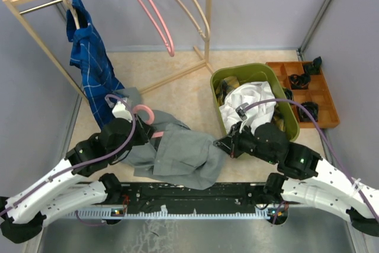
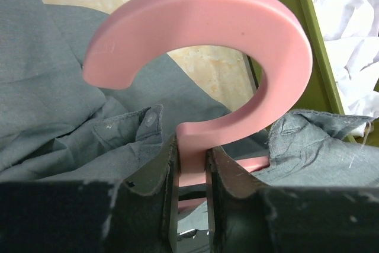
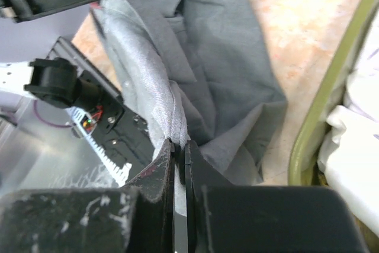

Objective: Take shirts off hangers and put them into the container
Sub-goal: Remove the shirt from the hanger.

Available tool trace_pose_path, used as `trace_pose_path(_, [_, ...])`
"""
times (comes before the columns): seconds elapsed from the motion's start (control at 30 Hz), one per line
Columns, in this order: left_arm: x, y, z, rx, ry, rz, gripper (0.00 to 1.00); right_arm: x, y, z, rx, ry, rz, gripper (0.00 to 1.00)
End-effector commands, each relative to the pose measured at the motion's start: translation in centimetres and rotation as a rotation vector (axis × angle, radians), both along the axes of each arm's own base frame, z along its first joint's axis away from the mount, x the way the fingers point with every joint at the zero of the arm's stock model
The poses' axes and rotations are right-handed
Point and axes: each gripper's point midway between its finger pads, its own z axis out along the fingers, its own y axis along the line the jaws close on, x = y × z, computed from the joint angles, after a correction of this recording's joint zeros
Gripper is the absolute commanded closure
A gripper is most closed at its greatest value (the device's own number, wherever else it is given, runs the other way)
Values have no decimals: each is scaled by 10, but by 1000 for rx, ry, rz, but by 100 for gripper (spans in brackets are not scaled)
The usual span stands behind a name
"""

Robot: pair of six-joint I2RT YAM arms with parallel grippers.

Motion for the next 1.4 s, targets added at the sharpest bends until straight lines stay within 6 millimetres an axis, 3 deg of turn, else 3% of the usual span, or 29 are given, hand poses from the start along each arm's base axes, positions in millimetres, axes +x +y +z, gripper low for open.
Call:
trace_pose_path(0.0, [8, 21, 34, -53, -86, 108, 100, 21, -29, -45, -191, 19, -167, 100])
trace_pose_path(0.13, [6, 31, 47, -101, -117, 144, 100, 25, -29, -58, -197, 35, -202, 100])
trace_pose_path(0.43, [2, 36, 48, -157, -139, 155, 100, 27, -24, -56, -83, 26, -225, 100])
trace_pose_path(0.5, [3, 34, 48, -145, -140, 142, 100, 26, -21, -49, -70, 13, -206, 84])
trace_pose_path(0.6, [4, 30, 45, -114, -133, 121, 100, 27, -21, -24, -34, -22, -197, 64])
trace_pose_path(0.9, [4, 18, 28, -40, -100, 53, 100, 32, -24, 73, 175, -203, -202, 38])
trace_pose_path(1.1, [1, -4, 24, -24, -93, -58, 100, 26, 12, 101, 241, -253, -55, 27])
trace_pose_path(1.27, [-1, -16, 20, -9, -78, -119, 100, 24, 47, 87, 171, -205, 57, 25])
trace_pose_path(1.37, [-2, -17, 17, -6, -69, -126, 100, 23, 58, 77, 142, -173, 97, 30])
